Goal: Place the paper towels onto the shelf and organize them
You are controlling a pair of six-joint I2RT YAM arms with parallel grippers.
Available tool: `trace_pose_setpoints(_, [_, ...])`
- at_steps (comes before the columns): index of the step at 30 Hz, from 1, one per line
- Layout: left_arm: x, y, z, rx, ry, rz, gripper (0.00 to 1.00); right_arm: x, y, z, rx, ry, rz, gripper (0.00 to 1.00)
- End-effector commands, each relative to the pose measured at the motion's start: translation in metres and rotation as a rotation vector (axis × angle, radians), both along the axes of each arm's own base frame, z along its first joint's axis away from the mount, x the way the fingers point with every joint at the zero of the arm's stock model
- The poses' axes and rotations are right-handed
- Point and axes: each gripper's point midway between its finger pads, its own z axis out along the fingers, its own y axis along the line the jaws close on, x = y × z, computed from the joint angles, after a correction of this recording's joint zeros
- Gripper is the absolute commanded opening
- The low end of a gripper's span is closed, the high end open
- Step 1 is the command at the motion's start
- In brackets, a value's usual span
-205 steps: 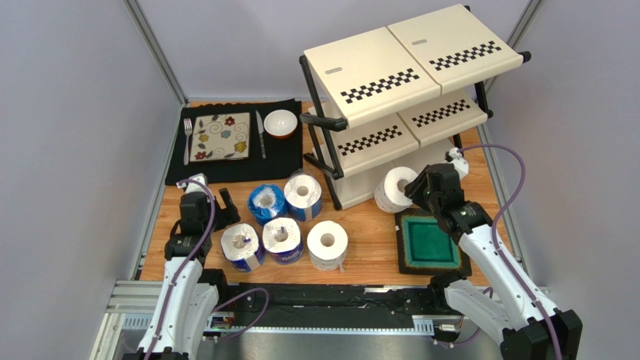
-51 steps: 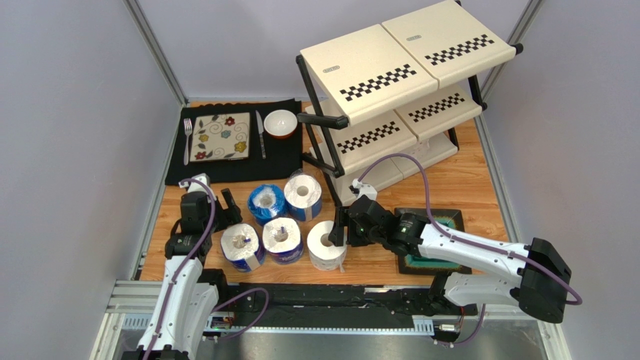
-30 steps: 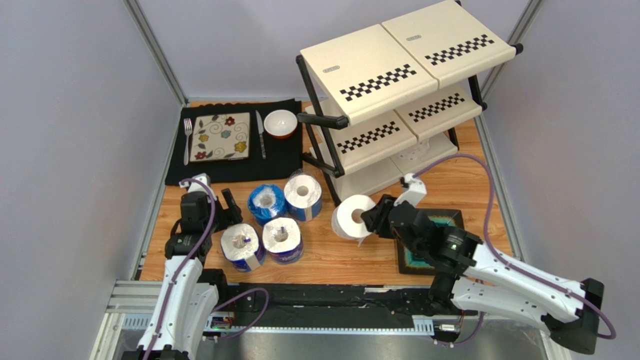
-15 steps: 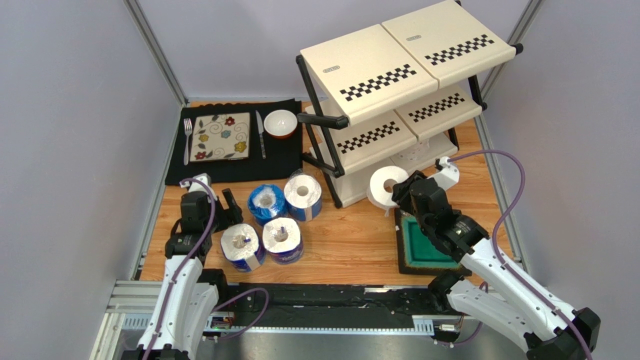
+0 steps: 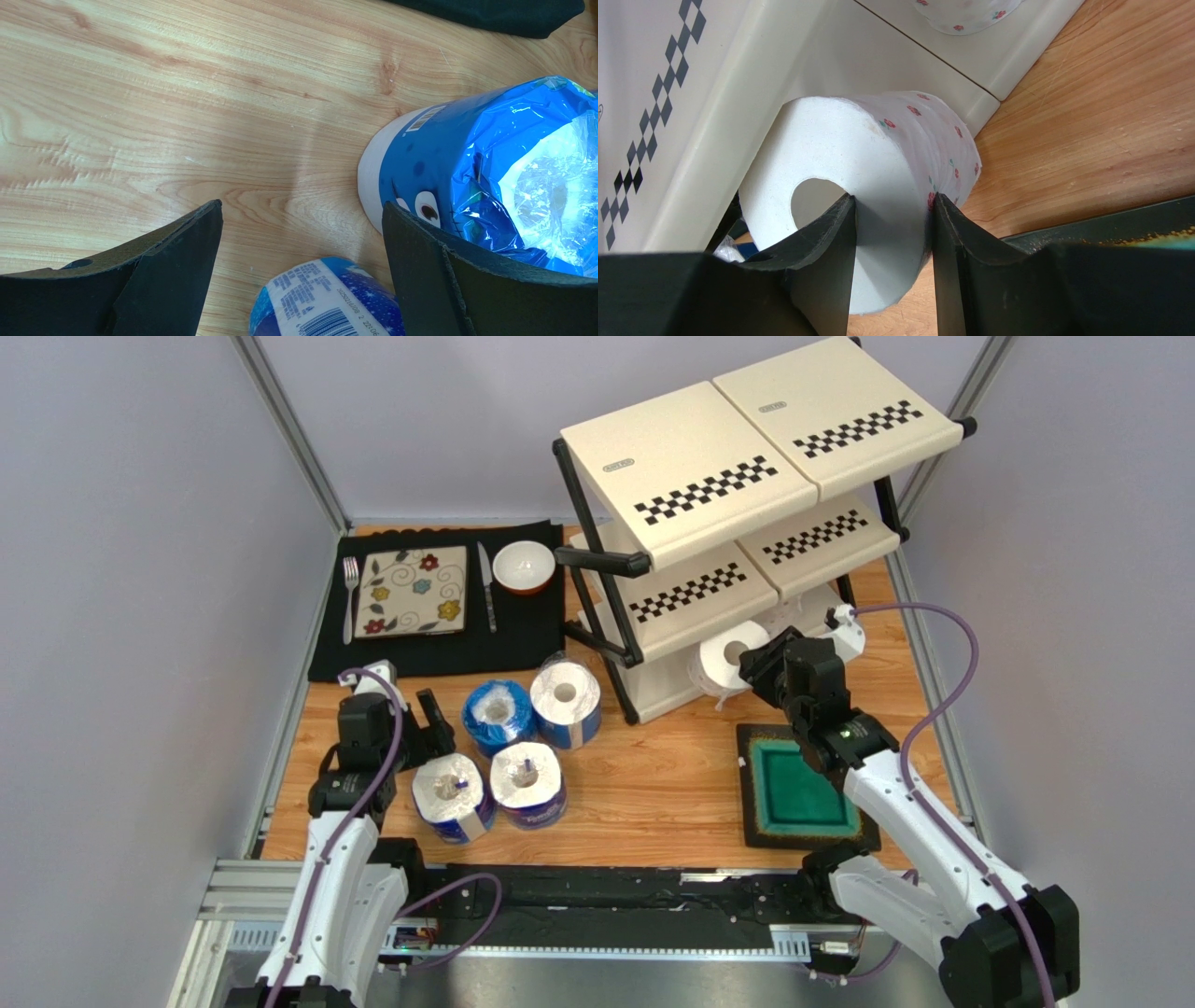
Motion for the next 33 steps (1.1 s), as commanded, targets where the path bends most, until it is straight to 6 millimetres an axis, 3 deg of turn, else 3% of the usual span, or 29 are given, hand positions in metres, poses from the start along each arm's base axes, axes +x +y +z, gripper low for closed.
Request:
trace_pose_setpoints(1, [0.000,0.002,0.008,0.024,-0.031,-0.009,0.92,0.021,0.013,0.031,0.075,-0.122,0.028,0.28])
trace_pose_setpoints(9, [-0.005,0.003,0.005,0.022,-0.041,0.001,0.93,0.042,0.010,0.040,0.096,-0.167,0.002,0.28])
trace_pose_setpoints(33, [-0.006,0.001,0.006,0.022,-0.051,-0.012,0.93,0.087,0.016,0.029,0.153,-0.196,-0.040,0.29])
